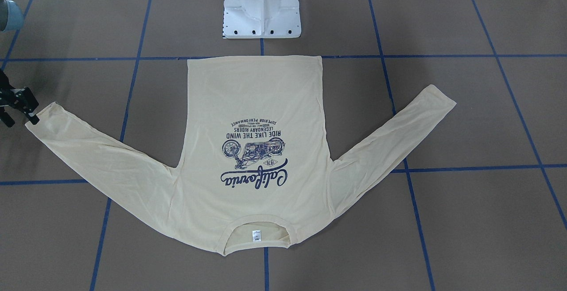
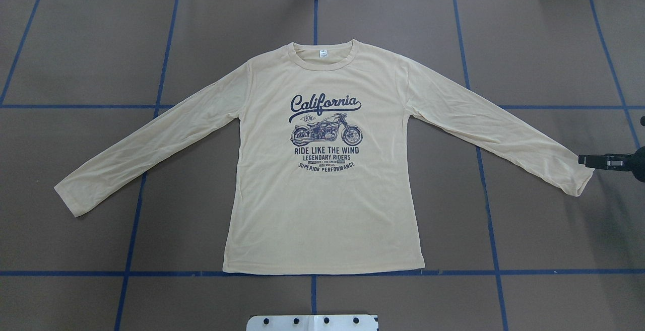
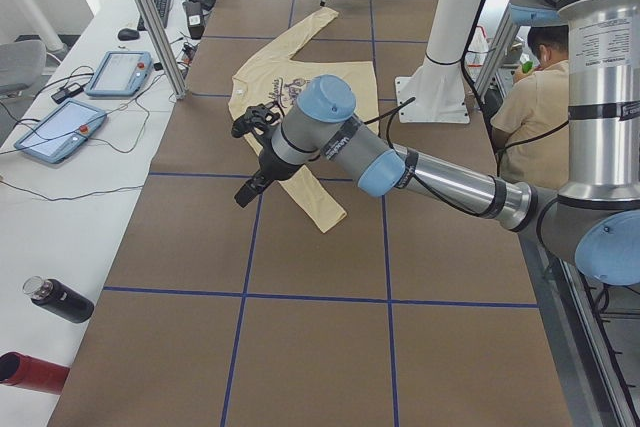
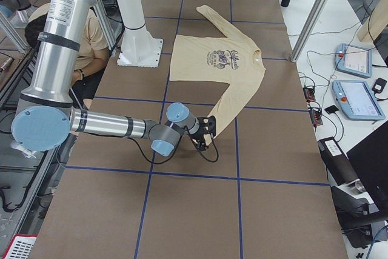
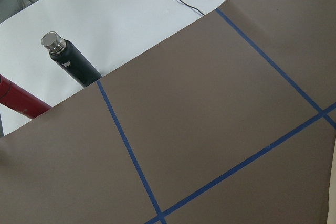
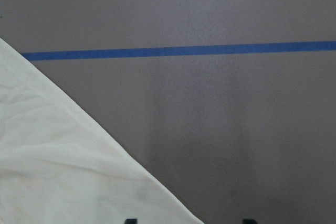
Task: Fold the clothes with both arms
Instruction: 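Lower the right gripper to the cuff of the sleeve nearest it and grasp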
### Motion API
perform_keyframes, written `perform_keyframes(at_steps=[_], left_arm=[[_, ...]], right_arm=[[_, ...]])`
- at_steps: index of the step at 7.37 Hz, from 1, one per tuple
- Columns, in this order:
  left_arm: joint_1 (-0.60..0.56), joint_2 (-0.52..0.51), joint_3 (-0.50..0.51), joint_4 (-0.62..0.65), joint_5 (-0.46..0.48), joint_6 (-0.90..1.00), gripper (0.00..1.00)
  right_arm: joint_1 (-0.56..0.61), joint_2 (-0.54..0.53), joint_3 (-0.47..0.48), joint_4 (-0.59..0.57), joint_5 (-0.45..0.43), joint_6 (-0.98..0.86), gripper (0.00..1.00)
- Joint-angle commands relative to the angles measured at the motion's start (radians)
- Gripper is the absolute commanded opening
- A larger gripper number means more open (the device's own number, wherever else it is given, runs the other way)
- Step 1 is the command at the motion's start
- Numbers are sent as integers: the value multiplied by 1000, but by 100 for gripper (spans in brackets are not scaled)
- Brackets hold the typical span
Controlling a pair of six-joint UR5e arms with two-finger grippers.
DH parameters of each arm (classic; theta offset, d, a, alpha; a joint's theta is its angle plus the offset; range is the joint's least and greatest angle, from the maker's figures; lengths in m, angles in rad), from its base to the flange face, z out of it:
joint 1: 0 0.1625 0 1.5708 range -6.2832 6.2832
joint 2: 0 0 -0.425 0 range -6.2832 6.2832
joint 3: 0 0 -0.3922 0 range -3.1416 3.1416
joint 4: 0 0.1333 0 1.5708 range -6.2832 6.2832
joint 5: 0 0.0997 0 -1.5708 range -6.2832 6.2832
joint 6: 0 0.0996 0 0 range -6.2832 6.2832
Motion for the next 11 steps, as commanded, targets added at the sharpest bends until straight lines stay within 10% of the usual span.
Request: perform_keyframes(at_steps=[1, 6, 8, 11], left_arm=[[0, 0, 0, 0, 0, 1, 100], [0, 2, 1, 0, 0, 1, 100], [0, 2, 1, 0, 0, 1, 100], [0, 3, 1, 0, 0, 1, 100]], right_arm=[[-35, -3, -11, 4, -37, 1, 66], [-69, -3, -30, 4, -81, 1, 53], [-72, -3, -28, 4, -81, 1, 0], [-69, -3, 16, 1, -67, -1, 0]])
